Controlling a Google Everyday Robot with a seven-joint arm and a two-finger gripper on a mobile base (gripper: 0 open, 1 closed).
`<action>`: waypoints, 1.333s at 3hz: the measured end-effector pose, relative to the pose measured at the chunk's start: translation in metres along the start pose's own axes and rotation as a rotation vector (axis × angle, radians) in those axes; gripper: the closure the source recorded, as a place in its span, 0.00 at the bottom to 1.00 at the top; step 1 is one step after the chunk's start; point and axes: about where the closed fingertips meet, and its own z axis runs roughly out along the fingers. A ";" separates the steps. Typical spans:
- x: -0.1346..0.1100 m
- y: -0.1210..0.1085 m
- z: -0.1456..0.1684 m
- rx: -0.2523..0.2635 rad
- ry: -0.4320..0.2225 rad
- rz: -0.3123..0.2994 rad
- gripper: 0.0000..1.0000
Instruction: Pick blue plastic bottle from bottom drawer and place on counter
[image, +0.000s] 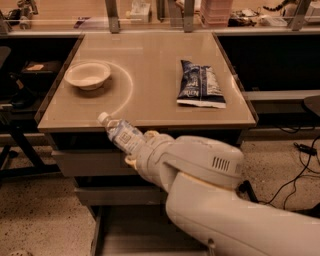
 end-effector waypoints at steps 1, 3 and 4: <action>-0.016 -0.044 -0.010 0.065 0.027 0.010 1.00; -0.037 -0.095 -0.019 0.114 0.067 0.019 1.00; -0.047 -0.114 -0.004 0.110 0.058 0.038 1.00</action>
Offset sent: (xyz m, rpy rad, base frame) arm 0.0942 -0.0769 0.1303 -0.0778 -0.0209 -0.1858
